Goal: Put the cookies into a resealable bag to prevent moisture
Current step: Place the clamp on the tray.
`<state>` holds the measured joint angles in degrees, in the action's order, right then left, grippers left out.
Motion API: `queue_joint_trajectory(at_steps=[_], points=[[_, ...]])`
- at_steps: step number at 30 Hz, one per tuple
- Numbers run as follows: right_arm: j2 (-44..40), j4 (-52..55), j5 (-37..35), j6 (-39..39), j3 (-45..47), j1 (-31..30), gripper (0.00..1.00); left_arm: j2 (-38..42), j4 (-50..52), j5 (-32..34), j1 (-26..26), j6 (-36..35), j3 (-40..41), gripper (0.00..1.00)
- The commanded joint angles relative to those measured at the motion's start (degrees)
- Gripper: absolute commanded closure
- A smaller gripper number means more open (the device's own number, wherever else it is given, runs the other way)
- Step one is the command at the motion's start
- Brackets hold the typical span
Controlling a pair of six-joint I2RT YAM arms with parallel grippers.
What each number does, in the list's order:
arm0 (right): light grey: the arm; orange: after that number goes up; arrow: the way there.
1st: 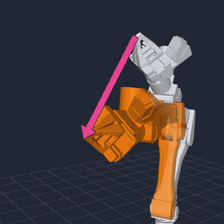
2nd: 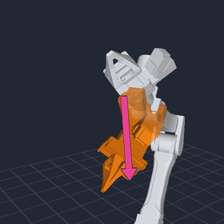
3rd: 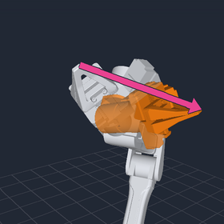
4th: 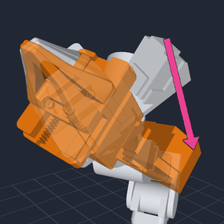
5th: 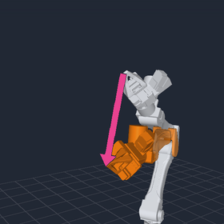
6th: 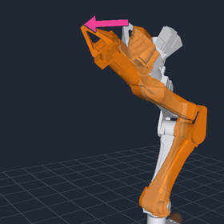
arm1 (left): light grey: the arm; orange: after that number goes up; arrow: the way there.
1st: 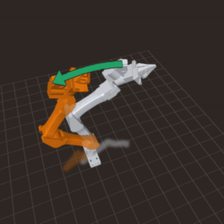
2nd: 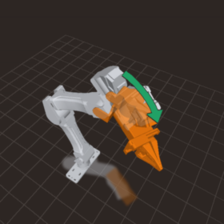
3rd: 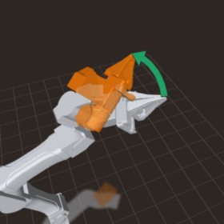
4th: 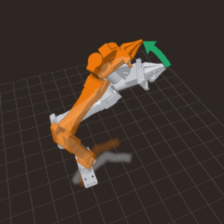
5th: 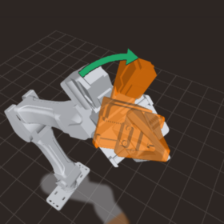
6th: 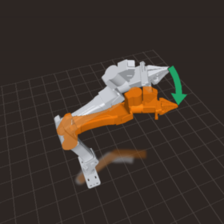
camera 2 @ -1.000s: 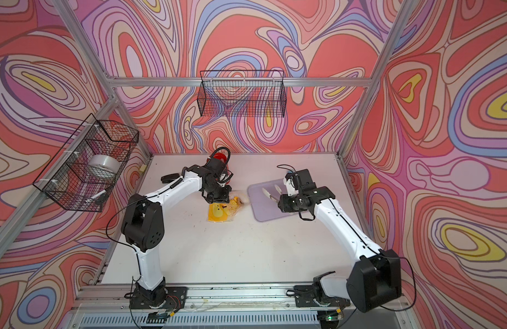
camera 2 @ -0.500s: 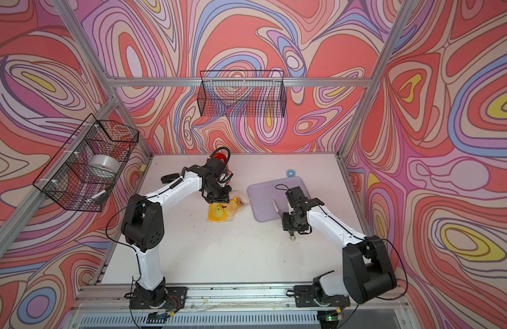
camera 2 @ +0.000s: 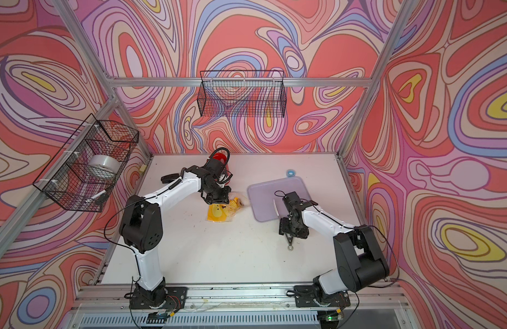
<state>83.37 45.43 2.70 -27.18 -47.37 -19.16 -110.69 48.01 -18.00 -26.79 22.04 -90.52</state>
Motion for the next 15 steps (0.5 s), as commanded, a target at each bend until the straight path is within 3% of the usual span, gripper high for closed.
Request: queue_joint_trajectory(at_steps=[1,3,7,10,15], points=[[-6.3,3.8,-3.5,-0.2,-3.3,-2.0,0.19,1.6,0.9,-0.4,-0.2,-0.9,0.6,1.00],[-9.9,4.1,-2.8,2.0,-5.7,-3.8,0.16,1.6,0.8,-0.5,-0.2,-1.0,0.7,1.00],[-11.3,-3.6,7.2,4.5,-8.2,-4.6,0.16,1.5,0.5,-1.1,-0.2,-0.9,0.6,1.00],[-6.2,-11.6,12.4,4.3,-10.0,-6.1,0.20,2.1,1.6,-0.3,-0.2,-1.9,0.0,1.00],[4.7,-20.5,12.8,5.6,-15.8,-10.2,0.23,3.2,3.3,-0.1,-0.2,-3.3,-0.9,1.00]])
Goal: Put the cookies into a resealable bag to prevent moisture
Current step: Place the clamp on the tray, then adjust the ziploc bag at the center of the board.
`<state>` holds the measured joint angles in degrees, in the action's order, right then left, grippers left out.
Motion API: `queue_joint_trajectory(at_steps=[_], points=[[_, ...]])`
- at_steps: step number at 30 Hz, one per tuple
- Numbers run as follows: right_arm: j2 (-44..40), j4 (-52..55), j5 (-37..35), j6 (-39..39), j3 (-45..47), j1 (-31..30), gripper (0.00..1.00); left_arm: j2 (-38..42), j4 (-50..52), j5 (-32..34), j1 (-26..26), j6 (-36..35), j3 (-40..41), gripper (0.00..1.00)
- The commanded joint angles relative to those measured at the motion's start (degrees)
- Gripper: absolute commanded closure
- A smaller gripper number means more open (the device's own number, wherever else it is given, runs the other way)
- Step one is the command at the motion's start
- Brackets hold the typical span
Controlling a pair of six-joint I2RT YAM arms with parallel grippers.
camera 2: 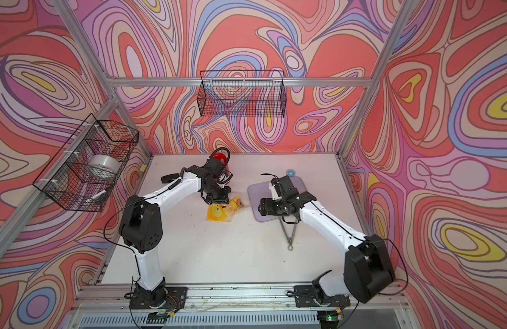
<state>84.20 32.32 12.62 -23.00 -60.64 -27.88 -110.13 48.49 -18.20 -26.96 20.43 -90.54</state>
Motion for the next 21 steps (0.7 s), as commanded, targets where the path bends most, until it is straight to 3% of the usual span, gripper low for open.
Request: queue_joint_trajectory(at_steps=[1,9,17,19,21], points=[[6.4,-8.3,3.1,1.7,-3.7,-1.7,0.24,2.6,2.9,-0.2,0.0,-1.8,-1.0,1.00],[19.3,-11.1,4.1,3.7,-10.7,-2.3,0.27,3.3,2.3,-0.7,0.0,-1.9,0.7,1.00],[25.5,-11.4,3.5,2.8,-15.5,-4.5,0.29,3.6,2.9,-0.4,0.0,-2.9,0.3,1.00],[27.0,-11.9,0.4,0.6,-15.8,-4.5,0.34,3.6,2.8,-0.7,0.0,-3.2,0.4,1.00],[27.8,-12.8,-2.7,-1.9,-15.9,-4.5,0.54,3.7,3.1,-0.7,0.1,-3.6,0.5,1.00]])
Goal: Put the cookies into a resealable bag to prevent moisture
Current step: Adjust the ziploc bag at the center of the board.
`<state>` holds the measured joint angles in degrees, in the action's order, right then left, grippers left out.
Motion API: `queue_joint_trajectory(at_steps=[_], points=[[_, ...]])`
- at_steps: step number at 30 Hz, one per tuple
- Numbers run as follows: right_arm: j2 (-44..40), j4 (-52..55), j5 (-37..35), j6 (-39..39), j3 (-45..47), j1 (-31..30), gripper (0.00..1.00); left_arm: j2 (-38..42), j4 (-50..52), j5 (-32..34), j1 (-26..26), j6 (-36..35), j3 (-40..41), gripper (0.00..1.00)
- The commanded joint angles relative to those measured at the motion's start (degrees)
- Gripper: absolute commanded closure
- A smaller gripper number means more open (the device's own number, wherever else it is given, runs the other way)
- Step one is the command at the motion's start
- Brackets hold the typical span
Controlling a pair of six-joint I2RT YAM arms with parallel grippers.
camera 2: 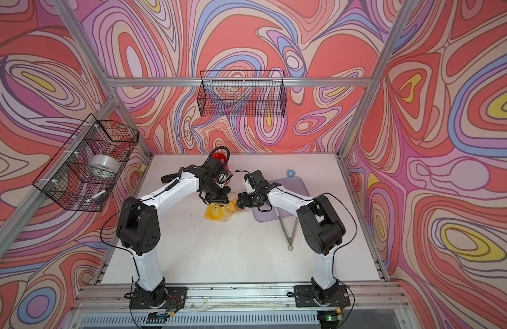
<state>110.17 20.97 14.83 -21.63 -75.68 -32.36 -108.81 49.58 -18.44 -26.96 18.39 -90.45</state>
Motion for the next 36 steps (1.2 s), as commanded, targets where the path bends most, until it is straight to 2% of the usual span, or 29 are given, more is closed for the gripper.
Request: queue_joint_trajectory(at_steps=[1,6,8,9,11,14,16,20,23,27,33,34,35,36], points=[[1.7,-2.1,-5.8,-4.8,-0.7,0.0,0.64,2.6,2.2,-0.5,0.1,-1.9,0.5,1.00],[-2.2,-9.2,-4.1,-11.9,2.3,0.0,0.86,4.6,2.6,-1.0,0.7,-3.7,1.8,1.00],[-3.3,-10.5,-3.0,-15.6,2.3,0.0,0.98,5.4,2.5,-1.7,0.7,-4.9,2.7,1.00],[-3.8,-11.0,-2.5,-17.4,2.4,0.0,1.00,5.7,2.2,-2.1,0.7,-5.3,3.3,1.00],[-5.1,-12.7,-2.3,-22.0,3.4,0.0,1.00,7.0,1.1,-2.9,0.7,-6.5,4.9,0.95],[-7.2,-17.2,-1.6,-29.2,6.4,0.0,1.00,8.8,-0.1,-3.8,0.7,-8.2,6.9,0.77],[-8.3,-19.4,-1.6,-32.7,8.2,-0.1,1.00,10.4,-0.7,-4.3,0.7,-9.4,8.1,0.70],[-11.2,-19.8,-3.9,-36.8,9.7,-1.0,1.00,14.4,-2.5,-4.2,0.6,-10.9,10.9,0.50],[-12.7,-19.9,-6.2,-40.7,10.6,-1.6,1.00,17.7,-5.7,-1.4,-1.1,-11.9,14.3,0.45],[-13.4,-18.7,-8.0,-42.9,10.0,-2.3,1.00,23.4,-16.5,3.9,-4.8,-14.1,23.7,0.44],[-13.4,-17.2,-8.4,-43.2,8.9,-2.6,1.00,31.7,-42.7,16.4,-12.3,-19.4,42.6,0.41],[-13.4,-17.2,-8.4,-43.4,9.0,-2.7,1.00,32.7,-47.4,18.4,-13.5,-21.1,45.9,0.37],[-13.4,-17.1,-8.3,-43.5,9.0,-2.7,1.00,33.3,-51.5,19.7,-14.2,-22.3,48.2,0.25],[-13.4,-17.1,-8.4,-43.5,9.0,-2.7,1.00,33.7,-55.7,21.5,-14.8,-23.4,50.6,0.22]])
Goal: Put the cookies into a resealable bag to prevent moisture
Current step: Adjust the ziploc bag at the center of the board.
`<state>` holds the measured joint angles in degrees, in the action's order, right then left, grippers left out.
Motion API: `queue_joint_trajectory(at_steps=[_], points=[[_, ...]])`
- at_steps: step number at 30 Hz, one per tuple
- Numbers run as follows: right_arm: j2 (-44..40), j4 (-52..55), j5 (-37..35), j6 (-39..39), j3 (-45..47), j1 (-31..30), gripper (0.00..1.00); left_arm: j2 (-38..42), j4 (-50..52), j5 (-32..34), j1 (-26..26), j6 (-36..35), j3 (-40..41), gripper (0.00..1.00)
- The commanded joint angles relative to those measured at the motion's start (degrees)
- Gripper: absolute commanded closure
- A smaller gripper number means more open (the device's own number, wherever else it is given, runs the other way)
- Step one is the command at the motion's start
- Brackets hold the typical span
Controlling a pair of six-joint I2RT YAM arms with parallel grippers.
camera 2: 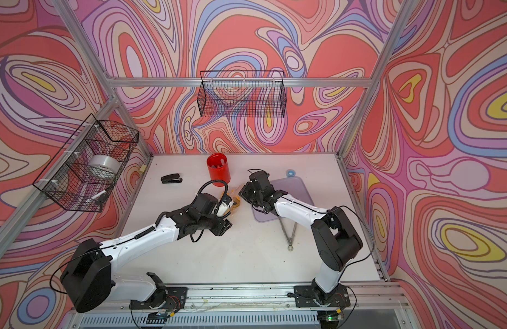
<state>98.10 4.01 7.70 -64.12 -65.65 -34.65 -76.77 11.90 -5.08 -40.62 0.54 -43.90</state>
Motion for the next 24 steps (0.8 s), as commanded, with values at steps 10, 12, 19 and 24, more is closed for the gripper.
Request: queue_joint_trajectory(at_steps=[10,12,19,24], points=[[-1.4,-0.2,-0.8,-0.6,-1.2,-0.3,1.00,-10.8,-40.1,23.3,-3.5,-10.6,7.4,0.19],[-1.9,-0.1,-1.0,-0.4,-0.6,-0.3,1.00,-12.2,-41.8,23.5,-3.5,-10.6,7.2,0.41],[-3.8,1.8,0.2,7.3,-1.6,0.7,1.00,-9.4,-36.4,20.9,-3.0,-12.3,6.9,1.00],[-6.8,7.4,4.1,21.5,-3.5,3.3,0.98,-3.3,-27.0,8.9,1.1,-15.3,5.2,1.00]])
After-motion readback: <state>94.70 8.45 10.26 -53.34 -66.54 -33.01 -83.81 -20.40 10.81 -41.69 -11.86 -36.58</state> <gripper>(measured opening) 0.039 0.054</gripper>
